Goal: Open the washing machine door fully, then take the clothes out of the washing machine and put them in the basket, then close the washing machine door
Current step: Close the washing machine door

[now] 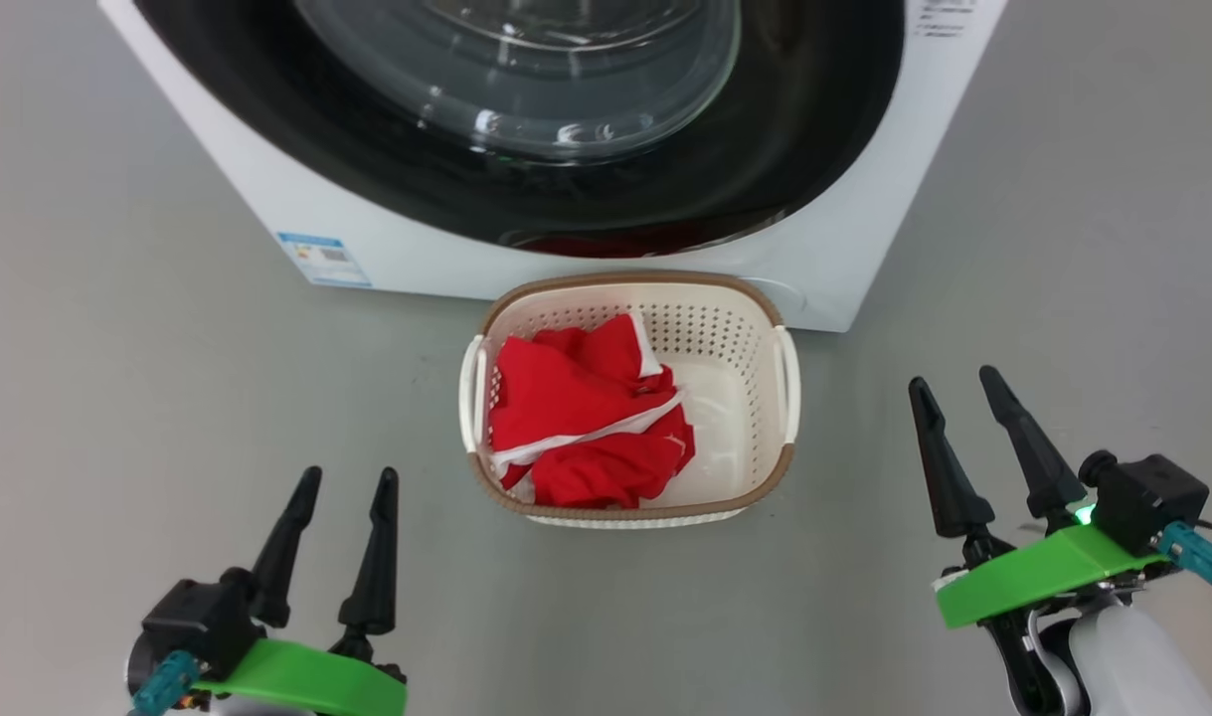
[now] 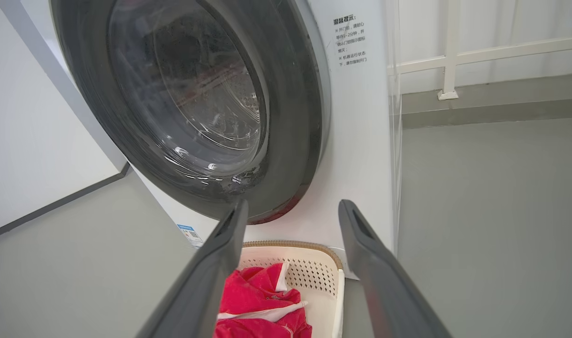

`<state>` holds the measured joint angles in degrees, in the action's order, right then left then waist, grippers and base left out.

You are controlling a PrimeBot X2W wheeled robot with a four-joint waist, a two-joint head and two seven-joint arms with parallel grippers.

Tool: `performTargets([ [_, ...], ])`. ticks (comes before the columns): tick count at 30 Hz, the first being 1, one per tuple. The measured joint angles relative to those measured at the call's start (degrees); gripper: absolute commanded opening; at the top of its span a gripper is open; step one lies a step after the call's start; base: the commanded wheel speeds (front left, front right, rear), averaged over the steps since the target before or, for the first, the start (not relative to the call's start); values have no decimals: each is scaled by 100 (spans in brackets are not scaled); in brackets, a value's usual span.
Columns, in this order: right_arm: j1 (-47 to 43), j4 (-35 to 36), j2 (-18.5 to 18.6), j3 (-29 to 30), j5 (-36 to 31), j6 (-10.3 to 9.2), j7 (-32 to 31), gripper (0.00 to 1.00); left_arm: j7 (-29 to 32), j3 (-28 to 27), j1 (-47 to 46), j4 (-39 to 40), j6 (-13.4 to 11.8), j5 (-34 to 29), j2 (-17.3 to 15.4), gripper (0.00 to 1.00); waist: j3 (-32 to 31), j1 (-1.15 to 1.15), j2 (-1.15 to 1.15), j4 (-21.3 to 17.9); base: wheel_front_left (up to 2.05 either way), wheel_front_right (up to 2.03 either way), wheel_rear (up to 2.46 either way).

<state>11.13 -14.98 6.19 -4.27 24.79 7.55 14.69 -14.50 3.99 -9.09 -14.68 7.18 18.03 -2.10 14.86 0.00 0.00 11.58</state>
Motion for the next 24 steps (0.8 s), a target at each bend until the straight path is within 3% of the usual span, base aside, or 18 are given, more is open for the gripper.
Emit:
performTargets([
  [24,-656,-4,-99,227,13,0,-4,100,0,-347,244,105,0,-193,-242,100,-389,0,0,-863,0,0,0],
])
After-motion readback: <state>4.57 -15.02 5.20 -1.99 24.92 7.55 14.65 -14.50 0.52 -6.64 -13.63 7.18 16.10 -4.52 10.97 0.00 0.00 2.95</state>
